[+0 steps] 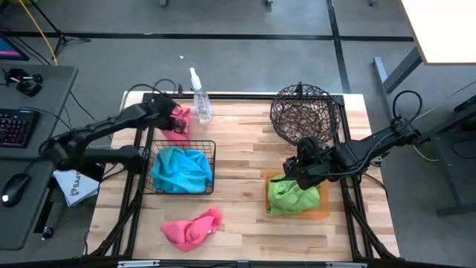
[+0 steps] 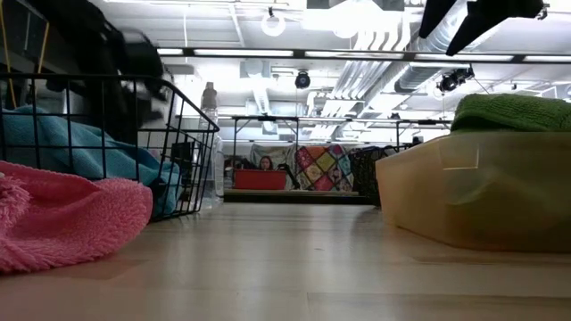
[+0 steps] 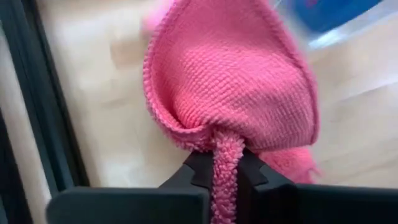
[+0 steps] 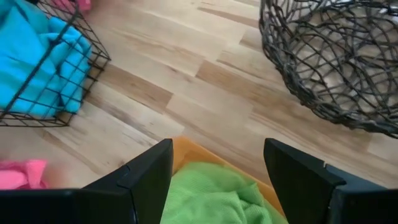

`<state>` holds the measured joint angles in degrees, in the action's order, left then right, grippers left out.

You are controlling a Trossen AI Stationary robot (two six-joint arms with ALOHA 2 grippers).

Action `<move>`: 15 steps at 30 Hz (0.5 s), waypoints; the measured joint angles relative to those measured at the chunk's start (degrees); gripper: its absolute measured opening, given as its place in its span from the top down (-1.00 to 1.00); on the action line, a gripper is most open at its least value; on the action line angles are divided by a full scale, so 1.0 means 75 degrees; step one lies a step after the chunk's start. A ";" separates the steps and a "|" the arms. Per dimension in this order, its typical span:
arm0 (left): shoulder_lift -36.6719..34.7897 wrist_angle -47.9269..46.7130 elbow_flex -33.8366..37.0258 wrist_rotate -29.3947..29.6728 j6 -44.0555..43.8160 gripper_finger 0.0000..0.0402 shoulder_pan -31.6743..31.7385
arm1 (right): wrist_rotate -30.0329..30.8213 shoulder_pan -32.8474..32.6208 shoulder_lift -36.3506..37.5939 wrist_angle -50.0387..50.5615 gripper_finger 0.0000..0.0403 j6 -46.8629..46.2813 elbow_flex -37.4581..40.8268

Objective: Sort microfiber towel by color & place in baskets
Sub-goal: Put the top pink microfiber towel into the right wire basket

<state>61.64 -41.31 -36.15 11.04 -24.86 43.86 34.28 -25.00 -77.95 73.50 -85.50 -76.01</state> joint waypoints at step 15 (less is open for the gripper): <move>-0.2772 0.0279 -0.2245 -0.1741 0.1227 1.00 -0.1582 | -0.0126 0.0280 0.0000 -0.4923 -0.23 0.4590 0.0000</move>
<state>40.85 -39.22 -52.99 -2.02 -15.66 32.00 33.33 -22.90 -77.95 36.58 -51.08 -76.01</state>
